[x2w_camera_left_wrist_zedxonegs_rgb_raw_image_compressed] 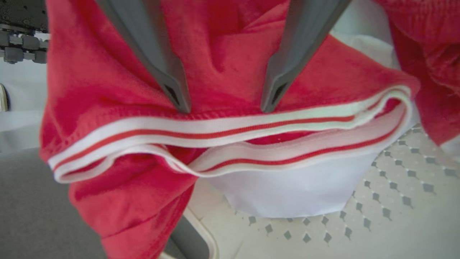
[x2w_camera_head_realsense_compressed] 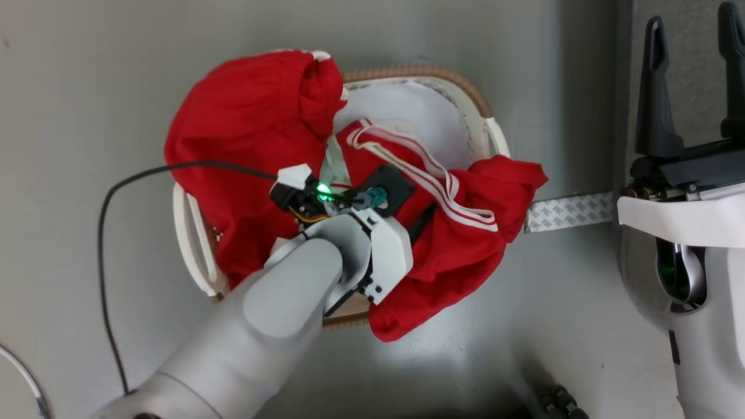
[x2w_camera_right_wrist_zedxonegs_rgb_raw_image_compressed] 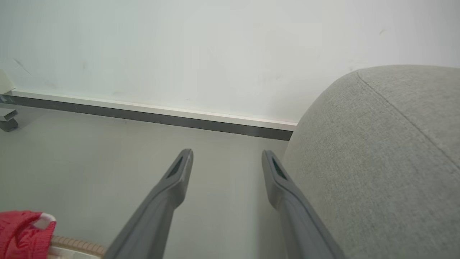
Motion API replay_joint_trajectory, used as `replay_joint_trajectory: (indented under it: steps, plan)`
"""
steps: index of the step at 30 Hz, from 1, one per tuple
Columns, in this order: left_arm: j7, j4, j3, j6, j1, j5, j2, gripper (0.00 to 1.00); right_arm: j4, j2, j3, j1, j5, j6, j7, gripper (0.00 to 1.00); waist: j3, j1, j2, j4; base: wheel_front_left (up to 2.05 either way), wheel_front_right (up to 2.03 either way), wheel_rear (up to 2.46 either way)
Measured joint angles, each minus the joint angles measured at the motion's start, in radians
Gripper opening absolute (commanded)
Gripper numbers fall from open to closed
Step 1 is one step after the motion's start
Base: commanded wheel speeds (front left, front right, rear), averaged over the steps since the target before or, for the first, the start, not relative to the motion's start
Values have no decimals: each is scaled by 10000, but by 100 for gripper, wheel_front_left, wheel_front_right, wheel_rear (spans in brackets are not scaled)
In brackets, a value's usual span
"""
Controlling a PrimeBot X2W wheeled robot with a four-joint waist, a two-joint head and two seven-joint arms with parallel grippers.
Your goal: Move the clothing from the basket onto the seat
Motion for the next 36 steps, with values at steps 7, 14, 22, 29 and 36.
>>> replay_joint_trajectory:
  steps: [7,14,22,29,36]
  plan:
    - [-314,435,-1296,0,-805,-725,-46,0,-88,2,-138,-17,-123,0,2,100,618,0,0,37,0,0,0]
    - [-1336,579,-1929,0,-886,-1864,-203,0,58,-2,-460,104,-387,0,2,100,188,-1,0,234,0,0,0]
    - [-2533,539,-2073,0,-201,-3177,-171,0,451,-2,-861,953,-564,0,0,100,-1377,-1,0,651,0,0,0]
    - [-2911,173,-1732,0,824,-3933,-12,0,882,-27,-1080,1938,-640,0,2,100,-3163,-3,0,1101,0,0,0]
    - [-2972,-635,-1101,86,1864,-4033,291,0,1210,-25,-1120,2744,-673,0,2,100,-4859,-4,0,1480,0,0,0]
